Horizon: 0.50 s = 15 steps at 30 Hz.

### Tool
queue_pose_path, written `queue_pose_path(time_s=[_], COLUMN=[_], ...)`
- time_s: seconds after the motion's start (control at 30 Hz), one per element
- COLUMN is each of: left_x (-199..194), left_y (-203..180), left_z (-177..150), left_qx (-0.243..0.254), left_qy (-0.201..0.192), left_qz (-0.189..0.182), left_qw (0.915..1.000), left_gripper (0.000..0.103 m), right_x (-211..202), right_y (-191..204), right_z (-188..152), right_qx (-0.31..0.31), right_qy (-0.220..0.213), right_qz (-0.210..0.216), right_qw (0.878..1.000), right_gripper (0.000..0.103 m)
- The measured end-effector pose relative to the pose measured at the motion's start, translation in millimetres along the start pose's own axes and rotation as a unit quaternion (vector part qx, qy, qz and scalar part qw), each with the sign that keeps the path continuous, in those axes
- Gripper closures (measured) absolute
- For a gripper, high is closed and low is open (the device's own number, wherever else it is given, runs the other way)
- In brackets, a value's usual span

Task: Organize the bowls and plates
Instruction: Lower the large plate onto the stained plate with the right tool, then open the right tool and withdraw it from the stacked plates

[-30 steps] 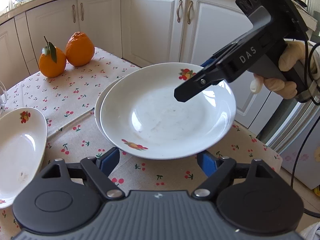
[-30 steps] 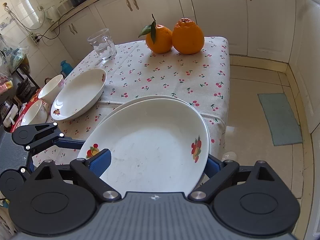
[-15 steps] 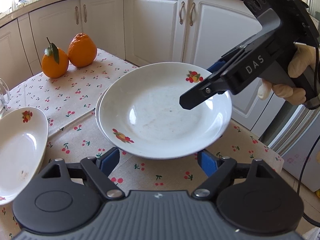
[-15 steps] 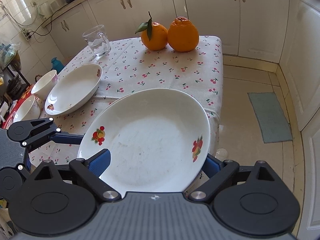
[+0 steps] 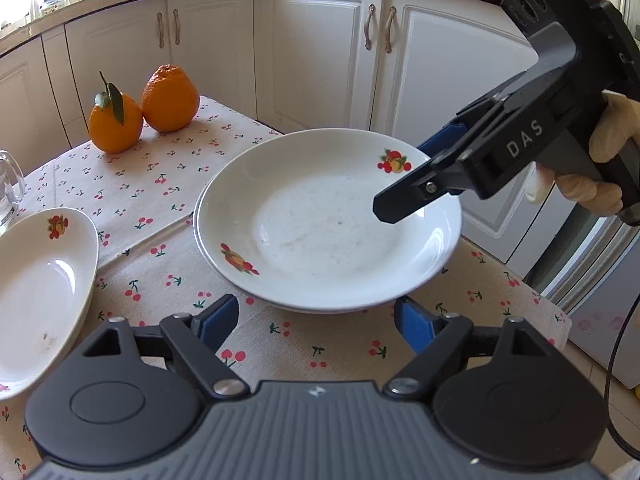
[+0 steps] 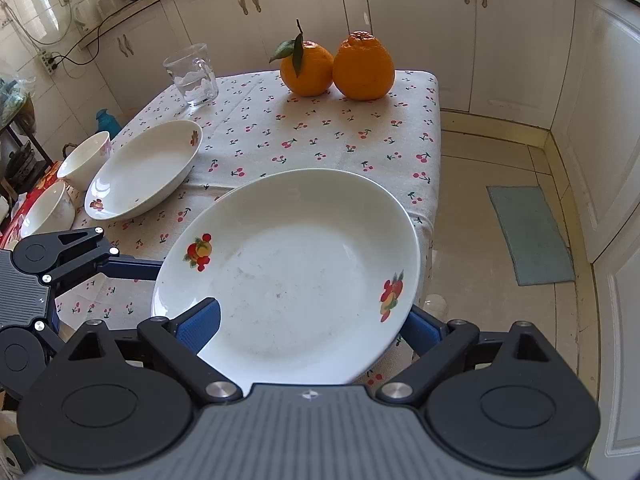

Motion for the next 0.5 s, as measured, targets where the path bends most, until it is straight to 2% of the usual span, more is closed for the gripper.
queue_pose_path(time_s=[0.27,0.5], left_x=[-10.0,-40.7], left_y=[2.0,16.3], left_z=[-3.6,-10.3], left_qx=[-0.005,-0.046], left_qy=[-0.011,-0.041], left_qz=[0.021,0.076], left_qw=[0.9997,0.9952], left_gripper=[0.017,0.014], right_x=[-6.2,-27.6], right_y=[2.2,27.8], right_z=[-6.6,-10.0], right_qx=[-0.001,0.005], right_qy=[-0.013,-0.055], right_qz=[-0.002,0.002], right_qw=[1.000,0.998], right_gripper=[0.001,0.000])
Point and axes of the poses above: each gripper's, at about its wrist camera, not at the fingertips, and x roughly the way its jaws point, y to its left, z to its top, the point moved 8 cm from there along x, roughly the way its jaws point, and after that the axes turned 1 degree about -y, right-handed, at the moved point
